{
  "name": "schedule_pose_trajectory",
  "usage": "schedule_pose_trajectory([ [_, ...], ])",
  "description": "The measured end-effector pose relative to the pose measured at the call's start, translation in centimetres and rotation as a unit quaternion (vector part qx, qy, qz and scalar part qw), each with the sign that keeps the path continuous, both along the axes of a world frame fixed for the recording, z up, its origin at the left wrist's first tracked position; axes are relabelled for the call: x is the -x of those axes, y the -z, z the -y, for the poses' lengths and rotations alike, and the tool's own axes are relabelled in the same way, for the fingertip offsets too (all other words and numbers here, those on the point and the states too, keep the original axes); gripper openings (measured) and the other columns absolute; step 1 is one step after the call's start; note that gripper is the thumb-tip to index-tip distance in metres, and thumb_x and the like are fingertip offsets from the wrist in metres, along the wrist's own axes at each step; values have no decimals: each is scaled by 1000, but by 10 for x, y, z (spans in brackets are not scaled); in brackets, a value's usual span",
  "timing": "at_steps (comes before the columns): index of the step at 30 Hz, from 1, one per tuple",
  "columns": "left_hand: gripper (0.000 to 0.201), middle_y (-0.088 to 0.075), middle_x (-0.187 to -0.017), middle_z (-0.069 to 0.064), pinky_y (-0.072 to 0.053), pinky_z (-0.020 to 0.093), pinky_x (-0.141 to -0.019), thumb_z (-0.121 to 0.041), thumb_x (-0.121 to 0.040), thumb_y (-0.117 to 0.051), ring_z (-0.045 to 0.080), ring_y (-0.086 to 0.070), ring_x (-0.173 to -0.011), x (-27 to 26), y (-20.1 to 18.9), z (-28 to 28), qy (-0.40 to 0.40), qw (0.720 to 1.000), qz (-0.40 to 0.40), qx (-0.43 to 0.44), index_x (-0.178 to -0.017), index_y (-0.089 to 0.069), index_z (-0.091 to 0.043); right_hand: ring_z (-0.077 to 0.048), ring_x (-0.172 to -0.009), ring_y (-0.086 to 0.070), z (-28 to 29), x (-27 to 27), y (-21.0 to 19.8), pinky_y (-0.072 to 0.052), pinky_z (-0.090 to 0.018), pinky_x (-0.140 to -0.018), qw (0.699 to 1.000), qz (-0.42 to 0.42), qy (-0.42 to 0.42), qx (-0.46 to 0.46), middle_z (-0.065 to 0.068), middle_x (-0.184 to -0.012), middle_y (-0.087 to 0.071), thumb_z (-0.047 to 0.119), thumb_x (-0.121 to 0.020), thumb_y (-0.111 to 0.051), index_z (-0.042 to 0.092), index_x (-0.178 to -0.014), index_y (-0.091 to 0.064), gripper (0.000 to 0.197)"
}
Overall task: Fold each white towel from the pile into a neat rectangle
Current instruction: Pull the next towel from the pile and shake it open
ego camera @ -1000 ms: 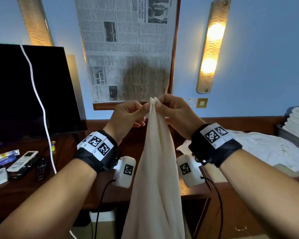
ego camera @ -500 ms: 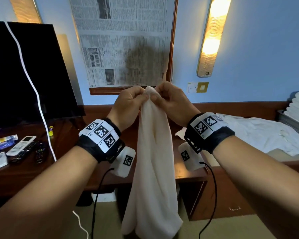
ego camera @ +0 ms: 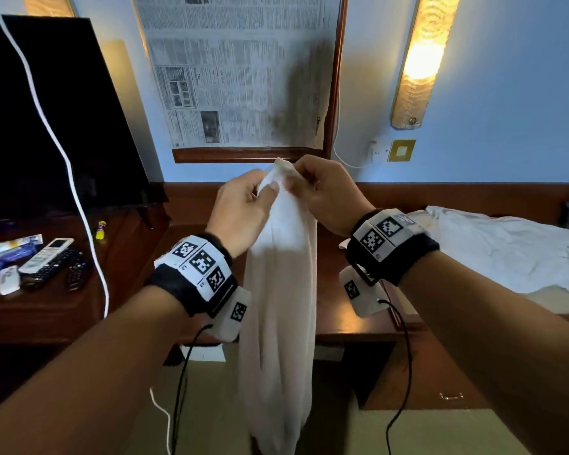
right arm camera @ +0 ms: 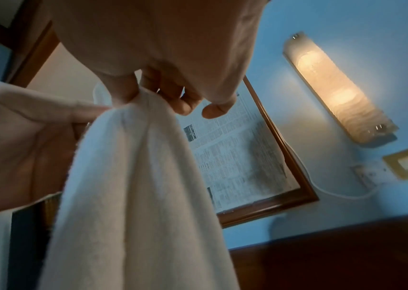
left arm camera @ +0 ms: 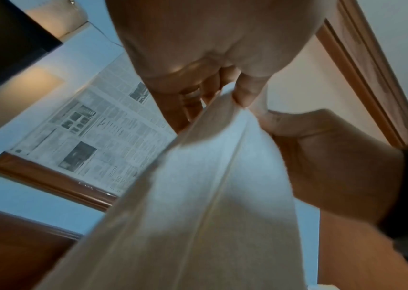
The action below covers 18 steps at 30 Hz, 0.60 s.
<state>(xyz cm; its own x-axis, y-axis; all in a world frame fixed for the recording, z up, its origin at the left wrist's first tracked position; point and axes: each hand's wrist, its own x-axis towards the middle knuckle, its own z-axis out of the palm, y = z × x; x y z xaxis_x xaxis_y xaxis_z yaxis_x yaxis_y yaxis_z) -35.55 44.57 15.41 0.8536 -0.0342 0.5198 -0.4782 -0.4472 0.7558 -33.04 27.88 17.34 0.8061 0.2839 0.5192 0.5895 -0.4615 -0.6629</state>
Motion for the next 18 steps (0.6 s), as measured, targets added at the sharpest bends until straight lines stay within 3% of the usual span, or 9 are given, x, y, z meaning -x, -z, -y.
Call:
schedule_pose_trajectory([
  [3, 35, -42, -63, -1, -31, 28, -52, -17, -100, -54, 15, -39, -56, -5, -4, 4, 2, 1000, -19, 15, -66, -46, -15, -7, -60, -42, 6, -5, 13, -39, -30, -59, 997, -44, -40, -40, 2, -67, -48, 21, -94, -65, 5, -76, -55, 26],
  [5, 32, -44, -71, 7, -31, 28, -56, -15, -101, -51, 16, -41, -63, -6, -4, 3, 1, 1000, -24, 13, -74, -50, 2, -5, -59, -40, 11, -4, 31, -35, -23, -57, 991, -100, -80, -44, 5, -65, -44, 22, -93, -66, 5, -69, -50, 34],
  [6, 34, -44, -74, 10, -31, 29, -57, -16, -102, -50, 17, -41, -65, -7, -3, 2, 0, 999, -29, 16, -81, -49, 10, -7, -63, -44, 15, -4, 44, -37, -25, -58, 984, -136, -107, -48, 0, -69, -48, 23, -93, -67, -2, -72, -52, 36],
  [8, 34, -43, -76, 10, -32, 27, -56, -13, -104, -49, 18, -40, -65, -8, -3, -3, -6, 1000, -24, 9, -83, -47, 13, -13, -73, -59, 27, -2, 76, -51, -31, -65, 963, -216, -150, -52, -10, -82, -64, 18, -93, -68, -12, -90, -63, 30],
  [10, 33, -40, -73, 9, -32, 21, -57, -10, -104, -48, 13, -40, -63, -9, -4, -9, -21, 1000, -15, -10, -75, -47, 4, -18, -86, -69, 39, 0, 108, -58, -34, -81, 946, -278, -165, -23, -14, -100, -73, 13, -93, -67, -6, -106, -69, 23],
  [12, 37, -39, -68, -1, -32, 18, -57, -11, -104, -49, 4, -38, -59, -10, -6, -15, -44, 999, 0, -24, -68, -42, -15, -23, -92, -72, 52, -2, 140, -58, -42, -89, 946, -294, -136, 24, -12, -102, -75, 19, -91, -71, 4, -107, -73, 22],
  [15, 40, -35, -65, -5, -29, 22, -57, -16, -101, -51, 3, -34, -58, -14, -9, -33, -85, 996, 5, -12, -65, -36, -23, -27, -86, -71, 73, -12, 174, -55, -53, -89, 948, -301, -64, 86, -7, -90, -75, 43, -83, -74, 18, -92, -75, 27],
  [18, 33, -42, -67, -4, -32, 25, -59, -22, -98, -52, 8, -40, -62, -9, -21, -51, -129, 990, 14, 51, -66, -44, -26, -17, -77, -63, 98, -19, 200, -45, -48, -91, 934, -308, 11, 183, 2, -75, -68, 51, -83, -70, 25, -77, -69, 27],
])
